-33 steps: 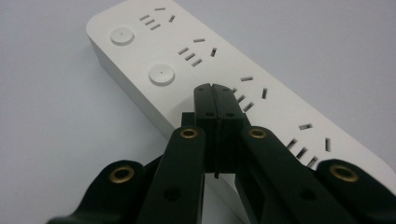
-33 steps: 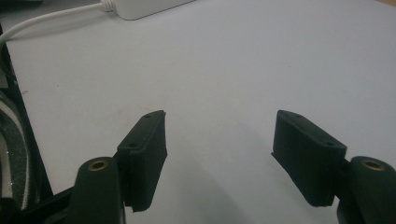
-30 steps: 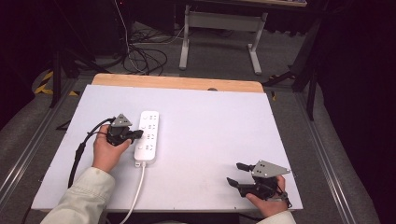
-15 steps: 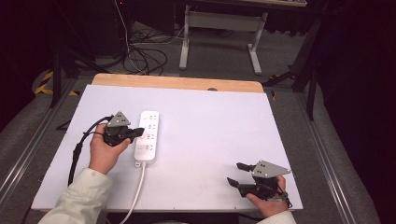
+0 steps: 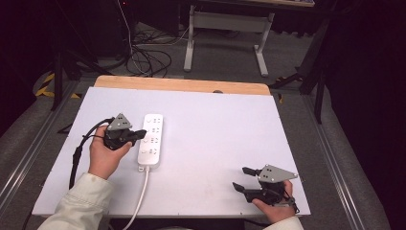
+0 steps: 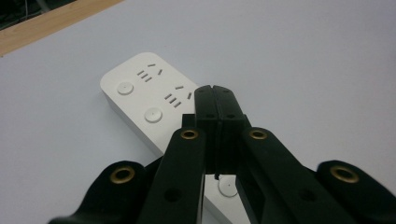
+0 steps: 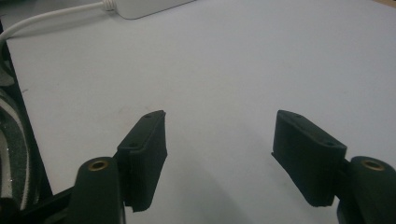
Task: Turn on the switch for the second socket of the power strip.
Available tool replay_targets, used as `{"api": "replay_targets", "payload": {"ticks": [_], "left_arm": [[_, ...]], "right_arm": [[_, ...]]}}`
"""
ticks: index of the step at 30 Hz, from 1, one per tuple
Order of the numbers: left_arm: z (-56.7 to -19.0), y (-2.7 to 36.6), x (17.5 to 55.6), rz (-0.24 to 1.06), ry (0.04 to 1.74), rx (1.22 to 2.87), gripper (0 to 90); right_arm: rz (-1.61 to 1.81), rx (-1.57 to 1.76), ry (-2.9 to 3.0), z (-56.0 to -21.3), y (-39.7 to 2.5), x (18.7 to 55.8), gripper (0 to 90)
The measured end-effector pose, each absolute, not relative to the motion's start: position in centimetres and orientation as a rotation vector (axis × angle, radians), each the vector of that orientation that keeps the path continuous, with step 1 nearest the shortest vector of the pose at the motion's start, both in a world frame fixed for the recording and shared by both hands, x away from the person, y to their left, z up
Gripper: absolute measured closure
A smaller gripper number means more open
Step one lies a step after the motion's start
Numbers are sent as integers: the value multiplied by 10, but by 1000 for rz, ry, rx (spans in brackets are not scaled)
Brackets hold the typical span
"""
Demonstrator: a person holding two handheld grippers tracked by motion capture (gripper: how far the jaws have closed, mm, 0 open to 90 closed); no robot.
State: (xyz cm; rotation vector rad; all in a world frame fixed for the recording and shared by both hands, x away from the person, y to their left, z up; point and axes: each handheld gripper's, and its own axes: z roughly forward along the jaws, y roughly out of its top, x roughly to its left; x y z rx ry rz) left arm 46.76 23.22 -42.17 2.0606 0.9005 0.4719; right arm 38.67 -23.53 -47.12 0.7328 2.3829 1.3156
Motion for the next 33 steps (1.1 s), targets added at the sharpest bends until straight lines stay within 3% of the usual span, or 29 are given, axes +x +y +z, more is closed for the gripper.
{"api": "replay_targets", "payload": {"ticks": [4,7,17,22,33], "left_arm": [[-419,233,467,470,899,2048,888],[-417,233,465,486,936,2034,678],[-409,236,455,488,905,2018,381],[-402,241,447,455,891,2004,308],[-395,257,422,428,837,1944,238]], "right_arm": [[1319,734,2382,-471,-236,387,352],[1319,732,2383,-471,-236,387,352],[1317,729,2382,-471,-236,387,352],[1322,728,2380,-471,-236,386,352],[1322,728,2381,-471,-236,386,352]]}}
